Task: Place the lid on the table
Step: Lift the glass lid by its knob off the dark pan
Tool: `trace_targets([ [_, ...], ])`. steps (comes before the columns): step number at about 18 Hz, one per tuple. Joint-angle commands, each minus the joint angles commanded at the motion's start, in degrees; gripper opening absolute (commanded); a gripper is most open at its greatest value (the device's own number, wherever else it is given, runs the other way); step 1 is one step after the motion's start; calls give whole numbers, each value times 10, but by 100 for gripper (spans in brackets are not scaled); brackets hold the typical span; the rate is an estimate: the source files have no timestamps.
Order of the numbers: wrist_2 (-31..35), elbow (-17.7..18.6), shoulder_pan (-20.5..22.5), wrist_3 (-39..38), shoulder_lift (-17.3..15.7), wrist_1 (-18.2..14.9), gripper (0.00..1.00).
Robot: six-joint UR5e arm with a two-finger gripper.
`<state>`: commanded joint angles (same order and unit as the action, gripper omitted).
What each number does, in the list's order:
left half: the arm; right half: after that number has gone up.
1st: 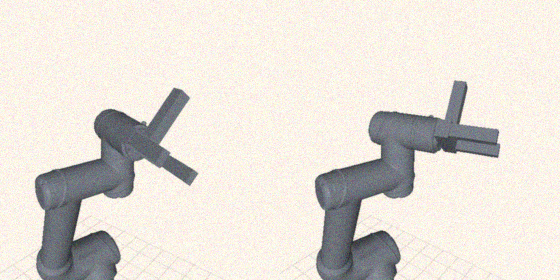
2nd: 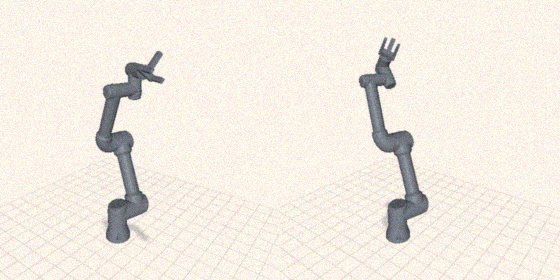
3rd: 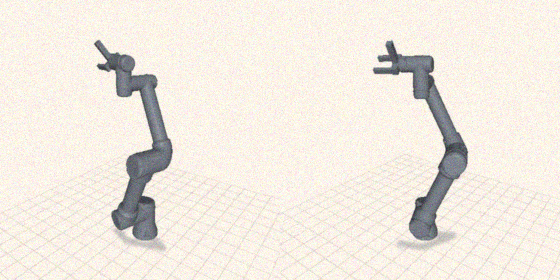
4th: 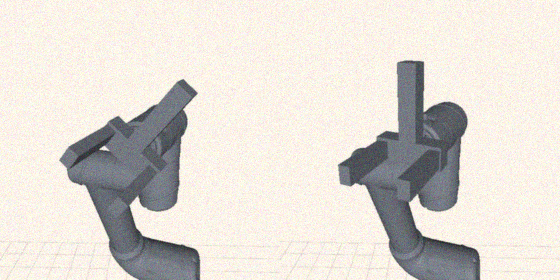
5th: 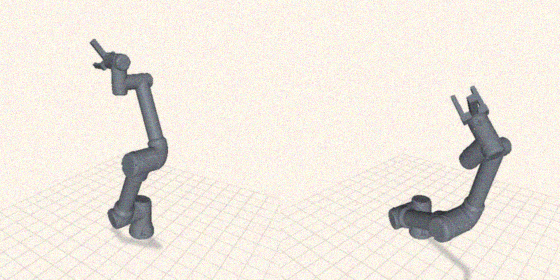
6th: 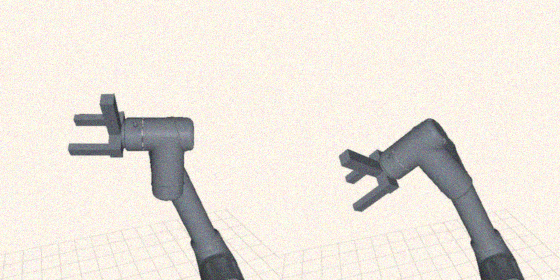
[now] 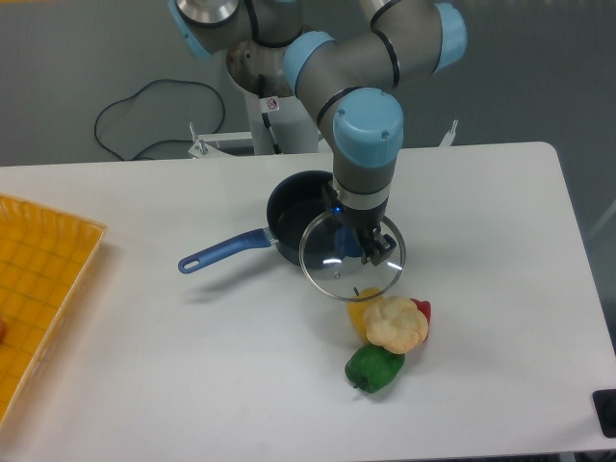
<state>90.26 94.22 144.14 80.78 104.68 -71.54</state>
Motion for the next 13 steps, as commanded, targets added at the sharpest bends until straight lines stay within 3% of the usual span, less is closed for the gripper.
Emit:
trace_targets([
  [13,-7,-68,-57,-105,59,3,44],
])
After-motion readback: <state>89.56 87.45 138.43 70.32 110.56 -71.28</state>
